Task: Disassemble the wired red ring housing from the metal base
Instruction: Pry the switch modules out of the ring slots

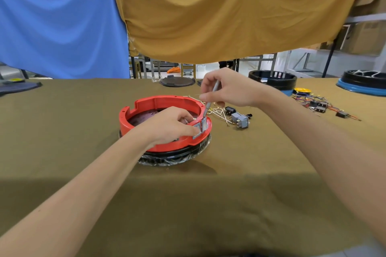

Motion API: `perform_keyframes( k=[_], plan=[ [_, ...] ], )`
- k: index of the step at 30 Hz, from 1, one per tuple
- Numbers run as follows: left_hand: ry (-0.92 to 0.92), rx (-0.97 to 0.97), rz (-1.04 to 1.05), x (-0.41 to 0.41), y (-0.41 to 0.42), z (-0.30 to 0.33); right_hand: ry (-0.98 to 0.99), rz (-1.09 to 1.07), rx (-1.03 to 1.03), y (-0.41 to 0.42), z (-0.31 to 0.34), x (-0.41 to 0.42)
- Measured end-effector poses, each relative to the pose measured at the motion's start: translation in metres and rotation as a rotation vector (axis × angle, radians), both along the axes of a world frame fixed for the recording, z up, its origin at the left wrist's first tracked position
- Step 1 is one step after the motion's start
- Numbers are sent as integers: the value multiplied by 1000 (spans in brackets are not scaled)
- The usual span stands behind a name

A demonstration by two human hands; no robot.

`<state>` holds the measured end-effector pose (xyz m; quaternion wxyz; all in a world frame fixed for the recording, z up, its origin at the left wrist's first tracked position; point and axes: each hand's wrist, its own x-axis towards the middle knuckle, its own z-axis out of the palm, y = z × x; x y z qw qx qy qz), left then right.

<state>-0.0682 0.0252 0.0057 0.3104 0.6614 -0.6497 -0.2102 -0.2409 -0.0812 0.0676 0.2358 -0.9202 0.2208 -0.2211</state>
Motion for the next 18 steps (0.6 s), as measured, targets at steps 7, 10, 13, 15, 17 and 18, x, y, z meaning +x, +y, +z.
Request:
perform_keyframes(
  k=[7,10,13,15,17,18],
  plan=[
    [4,4,9,1,-2,-2,26,29,-58,3,-2,6],
    [21,1,8,0,0,-1,-20,49,-24,4,1,6],
    [24,0,10,0,0,-1,40,39,-82,6,2,10],
    [27,0,1,0,1,0,78,34,-121,7,2,12],
    [33,-6,7,0,1,0,122,49,-171,10,5,15],
    [31,-9,12,-1,2,0,147,63,-197,12,7,17]
  ],
)
